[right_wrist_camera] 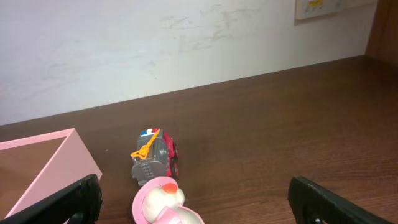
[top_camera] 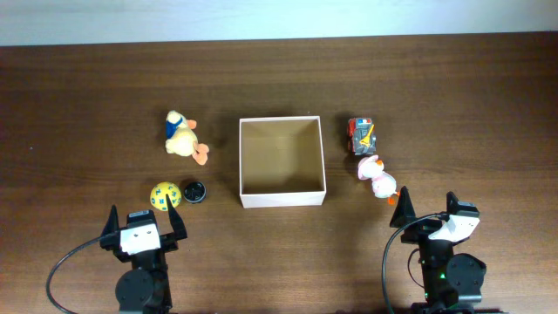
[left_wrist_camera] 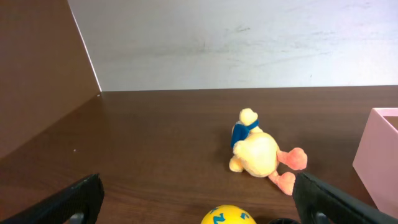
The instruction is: Pack container
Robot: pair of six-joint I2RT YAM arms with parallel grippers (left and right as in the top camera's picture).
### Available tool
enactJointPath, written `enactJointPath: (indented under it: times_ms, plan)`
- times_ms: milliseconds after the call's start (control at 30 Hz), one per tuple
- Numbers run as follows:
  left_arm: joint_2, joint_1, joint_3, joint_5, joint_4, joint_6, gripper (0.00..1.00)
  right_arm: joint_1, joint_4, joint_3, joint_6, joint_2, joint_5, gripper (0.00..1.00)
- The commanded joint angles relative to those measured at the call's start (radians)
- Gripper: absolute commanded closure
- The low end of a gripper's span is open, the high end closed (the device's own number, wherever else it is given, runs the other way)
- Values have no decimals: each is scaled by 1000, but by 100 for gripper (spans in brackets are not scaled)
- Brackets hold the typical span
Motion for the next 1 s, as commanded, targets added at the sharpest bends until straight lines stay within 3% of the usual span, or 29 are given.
enactJointPath:
  times_ms: [0, 267, 467, 700, 833, 967]
  plan:
    - [-9, 5, -12, 11, 0, 16, 1, -8, 7, 49, 14, -8, -14, 1]
    - [-9, 5, -12, 11, 0, 16, 1, -8, -60, 344, 2, 179, 6, 1]
    - [-9, 5, -12, 11, 0, 16, 1, -8, -280, 755, -113, 555, -18, 1]
    - [-9, 5, -12, 11, 0, 16, 1, -6, -685, 1323, -167, 1055, -125, 1]
    - [-9, 5, -12, 11, 0, 16, 1, -7, -780, 1516, -166, 1289, -179, 1]
    - [-9, 5, -12, 11, 0, 16, 1, -7, -794, 1546, -179, 1439, -208, 2]
